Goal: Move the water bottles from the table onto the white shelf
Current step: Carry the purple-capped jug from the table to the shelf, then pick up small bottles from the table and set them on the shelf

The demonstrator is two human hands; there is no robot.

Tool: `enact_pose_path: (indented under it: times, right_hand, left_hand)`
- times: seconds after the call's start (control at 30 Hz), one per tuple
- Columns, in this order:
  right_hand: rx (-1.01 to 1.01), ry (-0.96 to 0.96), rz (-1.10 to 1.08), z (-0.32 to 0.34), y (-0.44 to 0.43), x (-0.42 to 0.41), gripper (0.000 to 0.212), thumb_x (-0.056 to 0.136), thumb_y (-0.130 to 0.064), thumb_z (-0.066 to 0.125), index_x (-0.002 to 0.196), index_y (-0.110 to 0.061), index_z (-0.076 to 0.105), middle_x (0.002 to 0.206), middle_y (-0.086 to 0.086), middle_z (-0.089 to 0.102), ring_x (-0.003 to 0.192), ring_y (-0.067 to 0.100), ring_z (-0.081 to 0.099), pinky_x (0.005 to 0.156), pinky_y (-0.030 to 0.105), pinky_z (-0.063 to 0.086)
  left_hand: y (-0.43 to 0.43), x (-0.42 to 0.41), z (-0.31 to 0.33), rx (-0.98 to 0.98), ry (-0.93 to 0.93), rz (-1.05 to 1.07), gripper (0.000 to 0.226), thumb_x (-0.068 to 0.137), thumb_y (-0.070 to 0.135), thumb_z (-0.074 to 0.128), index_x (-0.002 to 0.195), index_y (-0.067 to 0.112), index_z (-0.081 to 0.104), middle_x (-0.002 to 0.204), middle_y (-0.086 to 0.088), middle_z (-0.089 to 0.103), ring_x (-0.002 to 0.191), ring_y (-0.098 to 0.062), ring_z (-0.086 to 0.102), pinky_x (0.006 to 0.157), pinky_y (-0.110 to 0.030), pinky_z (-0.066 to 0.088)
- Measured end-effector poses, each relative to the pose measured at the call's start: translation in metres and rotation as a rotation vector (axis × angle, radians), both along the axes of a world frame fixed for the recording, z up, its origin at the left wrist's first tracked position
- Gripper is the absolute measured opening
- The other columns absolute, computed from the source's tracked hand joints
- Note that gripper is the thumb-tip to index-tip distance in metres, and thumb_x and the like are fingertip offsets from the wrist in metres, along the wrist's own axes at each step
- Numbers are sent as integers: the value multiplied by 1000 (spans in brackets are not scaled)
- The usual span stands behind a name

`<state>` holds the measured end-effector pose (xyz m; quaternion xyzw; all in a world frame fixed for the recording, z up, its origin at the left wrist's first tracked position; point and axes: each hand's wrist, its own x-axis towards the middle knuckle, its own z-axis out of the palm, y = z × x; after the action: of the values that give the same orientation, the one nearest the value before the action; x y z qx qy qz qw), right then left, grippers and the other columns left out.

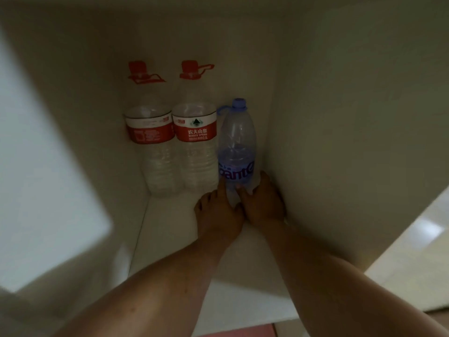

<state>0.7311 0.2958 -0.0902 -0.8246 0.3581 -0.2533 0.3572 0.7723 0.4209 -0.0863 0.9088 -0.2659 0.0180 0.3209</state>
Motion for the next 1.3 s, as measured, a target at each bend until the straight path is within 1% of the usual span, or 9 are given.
enact_pose_path:
  times: [0.1, 0.3, 0.43, 0.53, 0.63, 0.73, 0.93, 1.13, 1.3]
  right_hand:
    - [113, -17, 69, 5, 1, -18, 91, 93, -52, 76, 166, -22, 30, 143, 9, 65, 127, 30, 65, 101, 38, 54]
    - [-142, 53, 123, -9, 32, -73, 53, 97, -29, 73, 146, -19, 56, 131, 8, 72, 122, 31, 65, 103, 42, 53]
    - [131, 62, 161, 17, 57, -111, 38, 106, -26, 62, 143, -23, 58, 128, 3, 71, 121, 27, 66, 100, 34, 51]
    - [211, 47, 117, 53, 82, -154, 28, 105, -28, 62, 132, -23, 66, 121, 4, 74, 109, 27, 70, 93, 36, 54]
    - [168, -41, 91, 75, 106, -232, 14, 99, -19, 67, 111, -17, 73, 99, 7, 77, 93, 28, 74, 85, 45, 60]
    - [231, 11, 1, 71, 115, -335, 5, 99, -20, 69, 97, -24, 71, 83, -1, 75, 79, 22, 72, 76, 42, 58]
    - [415, 222, -304, 58, 87, -516, 7, 104, -32, 66, 105, -29, 72, 96, -5, 77, 85, 8, 74, 74, 25, 58]
    - [498, 231, -529, 49, 39, -609, 9, 105, -31, 65, 106, -27, 74, 95, -5, 79, 86, 10, 75, 74, 25, 58]
    - [485, 189, -627, 27, -30, -641, 7, 103, -27, 66, 103, -23, 72, 94, -2, 78, 85, 15, 75, 80, 38, 63]
  left_hand:
    - [6, 4, -2, -162, 102, -55, 84, 92, 52, 65, 166, 35, 28, 150, 3, 59, 139, -24, 52, 121, -45, 34]
    - [31, -15, -2, -251, 210, -108, 75, 89, 29, 80, 156, 25, 47, 137, -5, 65, 129, -24, 58, 111, -38, 47]
    - [60, -55, 18, -144, 252, -160, 51, 94, 28, 75, 143, 21, 60, 138, -8, 64, 129, -27, 61, 109, -34, 48]
    - [81, -104, 50, -196, 283, -184, 26, 97, 26, 71, 122, 21, 70, 121, -3, 73, 112, -24, 69, 96, -31, 54]
    - [96, -176, 73, -266, 345, -343, 10, 98, 25, 71, 107, 20, 72, 99, 8, 75, 94, -16, 71, 84, -31, 55]
    - [98, -249, 72, -247, 449, -537, 3, 101, 26, 70, 104, 24, 71, 95, 11, 73, 90, -4, 69, 76, -23, 52]
    - [40, -332, 57, -61, 580, -728, 5, 104, 28, 65, 105, 32, 67, 105, 17, 68, 103, -7, 65, 89, -29, 54]
    - [-28, -378, 61, 108, 580, -877, 6, 106, 34, 61, 111, 37, 63, 111, 18, 65, 105, 0, 61, 91, -27, 54]
    - [-114, -414, 67, 134, 527, -911, 16, 105, 29, 64, 120, 31, 60, 107, 9, 66, 98, -7, 64, 77, -21, 54]
